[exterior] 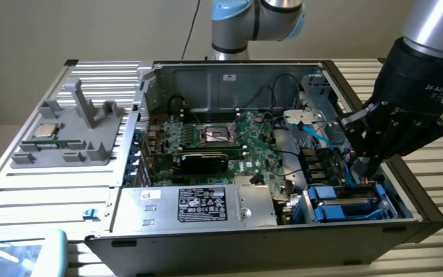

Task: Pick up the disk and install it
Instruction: 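Insert the second disk wire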

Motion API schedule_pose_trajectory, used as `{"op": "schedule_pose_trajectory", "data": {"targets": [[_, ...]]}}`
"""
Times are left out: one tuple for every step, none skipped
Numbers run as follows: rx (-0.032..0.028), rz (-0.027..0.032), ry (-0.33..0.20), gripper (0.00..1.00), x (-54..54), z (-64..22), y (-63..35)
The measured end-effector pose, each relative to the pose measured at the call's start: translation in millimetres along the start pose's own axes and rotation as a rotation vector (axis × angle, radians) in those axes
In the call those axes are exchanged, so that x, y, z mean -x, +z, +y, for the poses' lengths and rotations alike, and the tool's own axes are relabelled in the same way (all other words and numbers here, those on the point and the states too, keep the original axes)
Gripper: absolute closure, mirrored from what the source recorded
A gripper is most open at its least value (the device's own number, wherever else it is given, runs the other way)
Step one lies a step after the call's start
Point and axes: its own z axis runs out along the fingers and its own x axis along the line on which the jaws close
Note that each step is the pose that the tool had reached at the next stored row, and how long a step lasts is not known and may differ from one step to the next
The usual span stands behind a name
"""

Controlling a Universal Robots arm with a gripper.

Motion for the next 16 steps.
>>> {"op": "schedule_pose_trajectory", "data": {"targets": [[-0.0004,0.0000,0.000,0.89,0.3,-0.1,0.9],[-0.0013,0.0000,0.000,0.89,0.3,-0.1,1.2],[-0.0054,-0.0001,-0.001,0.89,0.2,0.1,1.7],[-0.0135,-0.0004,-0.001,0.89,0.2,0.7,2.6],[-0.0204,-0.0007,-0.001,0.89,0.3,1.4,3.6],[-0.0270,-0.0010,-0.001,0.89,0.2,2.1,4.7],[-0.0327,-0.0014,0.000,0.89,0.2,2.8,6.0],[-0.0362,-0.0018,-0.001,0.89,0.2,3.5,7.2],[-0.0391,-0.0023,-0.001,0.89,0.2,4.0,9.2],[-0.0402,-0.0025,-0.001,0.89,0.2,4.2,10.9],[-0.0419,-0.0029,-0.001,0.89,0.2,4.6,12.6],[-0.0440,-0.0034,-0.001,0.89,0.2,5.4,13.9],[-0.0464,-0.0040,-0.001,0.89,0.1,6.7,15.0],[-0.0496,-0.0043,-0.001,0.89,0.0,8.9,15.7],[-0.0528,-0.0045,0.000,0.89,0.0,11.0,16.3],[-0.0562,-0.0046,-0.001,0.89,-0.1,12.7,16.9]]}}
